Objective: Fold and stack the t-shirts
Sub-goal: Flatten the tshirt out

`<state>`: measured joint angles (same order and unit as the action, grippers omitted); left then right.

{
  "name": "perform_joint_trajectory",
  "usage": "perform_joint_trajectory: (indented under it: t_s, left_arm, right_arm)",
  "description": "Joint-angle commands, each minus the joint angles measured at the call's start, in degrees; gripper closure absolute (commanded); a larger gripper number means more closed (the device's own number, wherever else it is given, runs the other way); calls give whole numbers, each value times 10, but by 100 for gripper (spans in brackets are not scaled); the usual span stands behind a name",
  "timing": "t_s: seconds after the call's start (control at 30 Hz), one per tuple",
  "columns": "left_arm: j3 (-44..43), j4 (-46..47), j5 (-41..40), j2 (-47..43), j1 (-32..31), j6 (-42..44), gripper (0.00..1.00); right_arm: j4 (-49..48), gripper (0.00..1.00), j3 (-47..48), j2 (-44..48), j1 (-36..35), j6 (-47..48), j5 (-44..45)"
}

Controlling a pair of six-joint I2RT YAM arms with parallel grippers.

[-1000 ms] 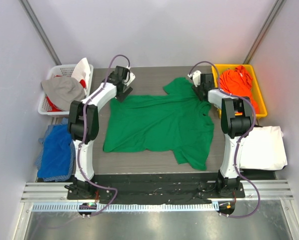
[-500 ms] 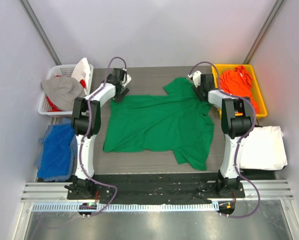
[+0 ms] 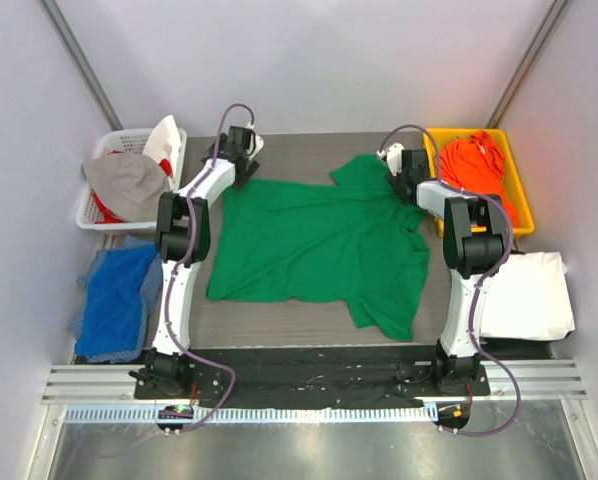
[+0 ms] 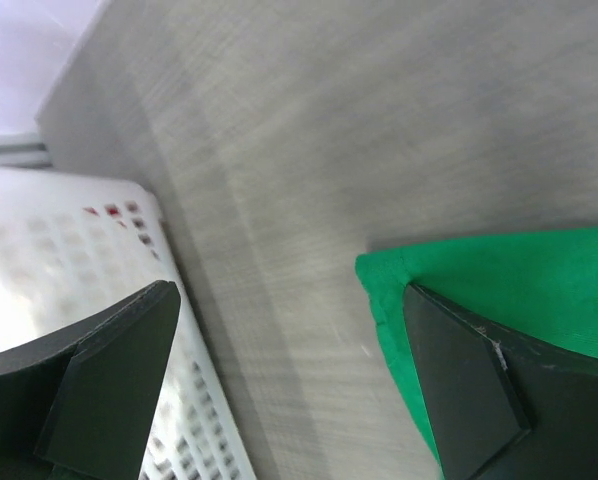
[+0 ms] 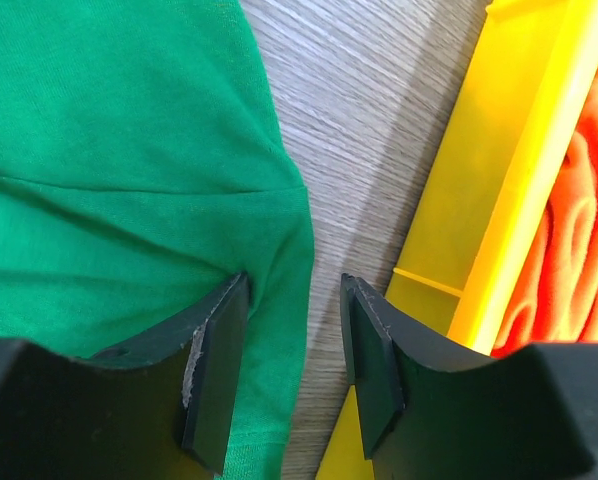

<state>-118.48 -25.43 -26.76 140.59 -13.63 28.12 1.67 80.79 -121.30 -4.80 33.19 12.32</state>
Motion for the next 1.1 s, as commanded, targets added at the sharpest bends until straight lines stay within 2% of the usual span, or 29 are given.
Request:
perform_joint_trajectory:
  t_s: [0.0, 0.3, 0.57, 0.9, 1.07]
  left_arm:
    - [-65, 4, -31, 41, 16, 18, 0]
    - [-71, 32, -45, 57, 26, 40, 0]
    - [-65, 55, -48, 43, 29, 29, 0]
    - [-62, 50, -46, -19, 28, 9, 0]
    - [-1, 46, -31, -109, 26, -5, 0]
  right_arm:
    - [32, 50, 13, -15, 6, 5, 31]
    - [45, 50, 76, -54, 5, 0, 50]
    - [87, 50, 151, -76, 4, -24, 31]
    - [123, 49, 124, 1, -12, -43, 1]
    - [153, 47, 96, 78, -28, -54, -26]
